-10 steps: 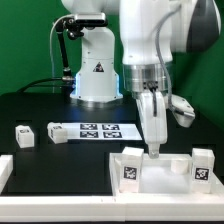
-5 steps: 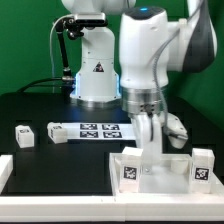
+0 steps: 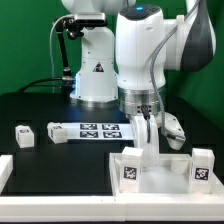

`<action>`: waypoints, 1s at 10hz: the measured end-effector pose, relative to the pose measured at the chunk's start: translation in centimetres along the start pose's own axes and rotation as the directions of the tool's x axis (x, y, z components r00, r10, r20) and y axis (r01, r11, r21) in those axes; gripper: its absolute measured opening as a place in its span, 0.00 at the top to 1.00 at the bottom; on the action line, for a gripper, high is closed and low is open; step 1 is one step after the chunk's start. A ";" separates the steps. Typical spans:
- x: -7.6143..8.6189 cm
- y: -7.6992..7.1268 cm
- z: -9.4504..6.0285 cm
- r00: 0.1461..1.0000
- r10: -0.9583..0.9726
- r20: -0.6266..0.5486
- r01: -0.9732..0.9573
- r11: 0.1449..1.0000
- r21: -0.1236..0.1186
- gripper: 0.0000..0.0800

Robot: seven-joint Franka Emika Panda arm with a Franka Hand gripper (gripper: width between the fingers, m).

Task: Assemble square table

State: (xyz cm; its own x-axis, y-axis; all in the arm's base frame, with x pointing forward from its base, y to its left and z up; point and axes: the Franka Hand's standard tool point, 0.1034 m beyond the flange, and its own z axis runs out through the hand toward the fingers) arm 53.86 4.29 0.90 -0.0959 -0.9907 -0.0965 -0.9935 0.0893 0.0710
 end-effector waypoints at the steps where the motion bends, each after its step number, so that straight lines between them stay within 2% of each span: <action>1: 0.0 0.0 0.0 1.000 0.000 0.000 0.000 1.000 0.000 0.85; 2: 0.0 0.0 0.0 1.000 -0.009 0.000 0.009 1.000 0.000 0.91; 10: 0.0 0.0 -0.1 1.000 -0.022 -0.001 0.022 1.000 0.003 0.91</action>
Offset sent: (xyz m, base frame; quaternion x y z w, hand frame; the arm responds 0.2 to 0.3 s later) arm 0.0000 0.0000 0.0000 0.0000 0.0000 0.0000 1.0000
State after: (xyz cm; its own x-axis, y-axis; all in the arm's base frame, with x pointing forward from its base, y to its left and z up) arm 53.87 4.24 0.96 -0.0739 -0.9925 -0.0969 -0.9955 0.0677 0.0660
